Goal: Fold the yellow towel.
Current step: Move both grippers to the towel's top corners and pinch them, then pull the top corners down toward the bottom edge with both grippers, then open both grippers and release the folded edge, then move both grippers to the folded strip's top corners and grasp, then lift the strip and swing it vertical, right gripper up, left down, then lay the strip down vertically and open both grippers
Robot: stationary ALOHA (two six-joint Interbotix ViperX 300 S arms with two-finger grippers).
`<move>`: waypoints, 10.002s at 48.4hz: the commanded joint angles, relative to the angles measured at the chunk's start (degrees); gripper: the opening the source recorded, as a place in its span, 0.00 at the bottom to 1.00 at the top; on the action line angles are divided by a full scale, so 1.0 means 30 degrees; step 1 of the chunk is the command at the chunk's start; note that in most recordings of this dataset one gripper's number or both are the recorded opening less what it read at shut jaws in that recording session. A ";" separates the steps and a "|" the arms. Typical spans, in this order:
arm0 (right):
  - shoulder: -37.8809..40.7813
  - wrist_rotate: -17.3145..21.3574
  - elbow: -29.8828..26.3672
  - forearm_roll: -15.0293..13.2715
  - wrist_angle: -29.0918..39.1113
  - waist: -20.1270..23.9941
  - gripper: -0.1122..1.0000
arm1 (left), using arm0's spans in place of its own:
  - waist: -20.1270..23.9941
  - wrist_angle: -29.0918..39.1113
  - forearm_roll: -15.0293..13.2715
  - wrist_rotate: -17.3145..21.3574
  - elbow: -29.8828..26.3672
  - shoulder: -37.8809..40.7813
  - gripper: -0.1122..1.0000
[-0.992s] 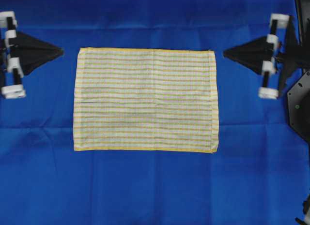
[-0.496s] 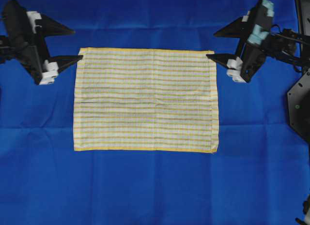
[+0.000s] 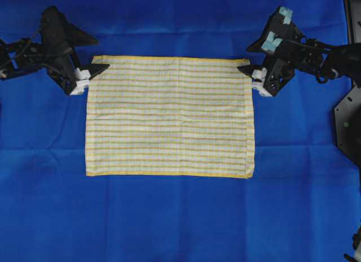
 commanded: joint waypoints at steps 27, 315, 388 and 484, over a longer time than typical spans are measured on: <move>0.1406 0.0000 -0.0293 0.0527 -0.1025 -0.0264 0.14 | 0.0410 -0.0410 -0.0117 0.0029 -0.0469 0.2168 0.13; -0.6943 -0.1113 0.0117 0.5186 0.5039 0.7002 0.11 | -0.5244 1.2627 -0.0146 -0.3018 -0.2402 -0.6533 0.11; -0.2373 -0.1230 -0.5742 0.4658 0.3604 -0.1406 0.11 | -1.2832 0.7822 -0.0205 -0.8320 -0.7822 -0.2402 0.11; 0.1904 -0.1172 -0.9814 0.3545 0.3984 -0.0615 0.11 | -1.3184 0.4541 -0.0146 -0.6973 -1.1865 0.3398 0.11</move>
